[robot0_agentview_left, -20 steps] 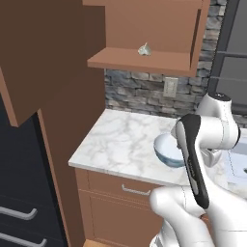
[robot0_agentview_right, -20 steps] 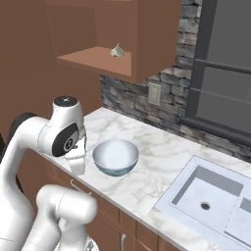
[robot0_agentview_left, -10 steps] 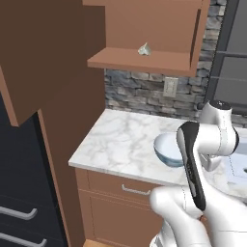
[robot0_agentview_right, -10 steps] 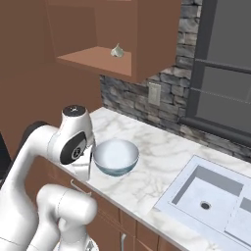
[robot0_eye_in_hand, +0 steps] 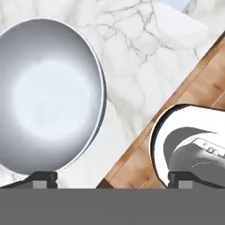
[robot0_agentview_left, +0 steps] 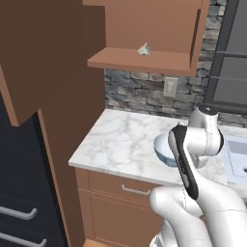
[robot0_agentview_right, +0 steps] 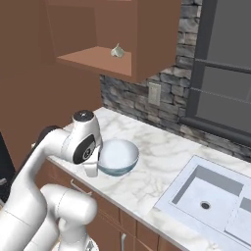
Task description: Pick the mug and place it in the sink. Pick the bowl and place it in the open cabinet and then close the cabinet.
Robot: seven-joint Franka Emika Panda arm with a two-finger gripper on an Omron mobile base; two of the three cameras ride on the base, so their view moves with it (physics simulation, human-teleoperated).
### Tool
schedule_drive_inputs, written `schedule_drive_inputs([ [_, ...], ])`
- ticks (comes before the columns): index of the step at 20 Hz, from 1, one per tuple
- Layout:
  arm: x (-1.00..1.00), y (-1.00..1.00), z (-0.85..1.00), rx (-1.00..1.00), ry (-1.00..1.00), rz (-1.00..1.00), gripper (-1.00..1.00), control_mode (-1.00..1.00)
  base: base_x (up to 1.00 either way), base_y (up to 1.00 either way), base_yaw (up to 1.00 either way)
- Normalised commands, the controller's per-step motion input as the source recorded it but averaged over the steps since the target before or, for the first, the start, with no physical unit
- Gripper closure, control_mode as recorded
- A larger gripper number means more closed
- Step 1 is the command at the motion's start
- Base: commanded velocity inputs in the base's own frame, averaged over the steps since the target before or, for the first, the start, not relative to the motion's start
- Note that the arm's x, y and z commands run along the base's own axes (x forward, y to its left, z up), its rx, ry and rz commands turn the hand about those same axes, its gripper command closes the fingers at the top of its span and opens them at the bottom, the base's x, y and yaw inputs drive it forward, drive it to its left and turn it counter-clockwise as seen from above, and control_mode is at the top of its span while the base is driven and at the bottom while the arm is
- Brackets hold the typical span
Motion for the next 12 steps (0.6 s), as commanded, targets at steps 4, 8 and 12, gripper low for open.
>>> schedule_drive_inputs([
  [4,0.21,-0.18,-0.40,0.00,0.00,0.00,-1.00,-1.00,0.00,0.00,0.00],
  [8,0.01,-0.35,-0.42,0.01,0.01,0.00,-1.00,-1.00,0.00,0.00,0.00],
  [12,0.16,-0.27,-0.37,0.02,0.06,0.00,-1.00,-1.00,0.00,0.00,0.00],
])
